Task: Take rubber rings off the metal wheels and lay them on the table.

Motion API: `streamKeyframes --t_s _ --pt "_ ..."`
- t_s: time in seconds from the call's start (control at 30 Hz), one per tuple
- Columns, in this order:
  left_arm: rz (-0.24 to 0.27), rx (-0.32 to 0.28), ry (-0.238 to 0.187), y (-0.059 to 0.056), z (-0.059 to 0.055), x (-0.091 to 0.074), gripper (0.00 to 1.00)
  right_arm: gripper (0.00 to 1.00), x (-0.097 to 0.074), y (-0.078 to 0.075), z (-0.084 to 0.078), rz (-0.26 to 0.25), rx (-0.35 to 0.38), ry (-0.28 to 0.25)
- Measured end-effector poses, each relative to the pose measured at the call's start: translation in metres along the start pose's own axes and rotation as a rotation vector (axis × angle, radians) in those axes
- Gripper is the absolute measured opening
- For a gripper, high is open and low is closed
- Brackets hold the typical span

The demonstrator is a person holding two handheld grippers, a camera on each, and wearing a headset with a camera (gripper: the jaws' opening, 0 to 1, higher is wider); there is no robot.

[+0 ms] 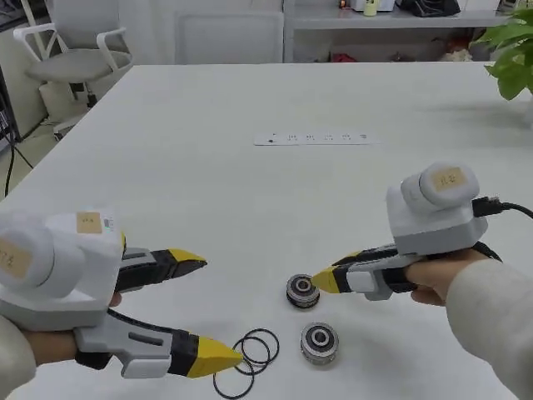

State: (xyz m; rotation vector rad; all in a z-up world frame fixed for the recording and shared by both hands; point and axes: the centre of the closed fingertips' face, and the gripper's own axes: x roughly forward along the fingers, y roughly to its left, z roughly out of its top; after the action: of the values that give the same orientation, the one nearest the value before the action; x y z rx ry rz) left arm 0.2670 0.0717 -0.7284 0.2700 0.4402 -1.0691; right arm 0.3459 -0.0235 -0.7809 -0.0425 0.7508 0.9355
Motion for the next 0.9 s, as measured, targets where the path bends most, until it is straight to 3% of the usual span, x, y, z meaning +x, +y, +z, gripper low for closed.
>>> streamKeyframes --t_s 0.17,0.33,0.43,0.57,0.7,0.9 --pt "-0.001 0.041 -0.033 0.002 0.025 0.000 0.77 0.23 -0.002 -0.005 -0.003 -0.012 0.018 0.000" --pt "0.028 0.075 -0.056 0.012 0.051 -0.002 0.76 0.23 -0.002 -0.006 -0.004 -0.016 0.018 0.003" --pt "0.019 0.114 -0.093 0.010 0.073 0.000 0.76 0.23 -0.001 -0.006 -0.005 -0.014 0.011 0.006" --pt "0.007 0.161 -0.113 0.012 0.094 0.008 0.75 0.23 -0.002 -0.006 -0.004 -0.013 0.014 0.000" --pt "0.019 0.181 -0.104 0.024 0.099 0.019 0.71 0.23 -0.003 -0.008 -0.004 -0.016 0.017 -0.003" --pt "0.016 0.155 -0.140 0.034 0.109 0.028 0.70 0.24 -0.004 -0.010 -0.002 -0.013 0.019 -0.016"
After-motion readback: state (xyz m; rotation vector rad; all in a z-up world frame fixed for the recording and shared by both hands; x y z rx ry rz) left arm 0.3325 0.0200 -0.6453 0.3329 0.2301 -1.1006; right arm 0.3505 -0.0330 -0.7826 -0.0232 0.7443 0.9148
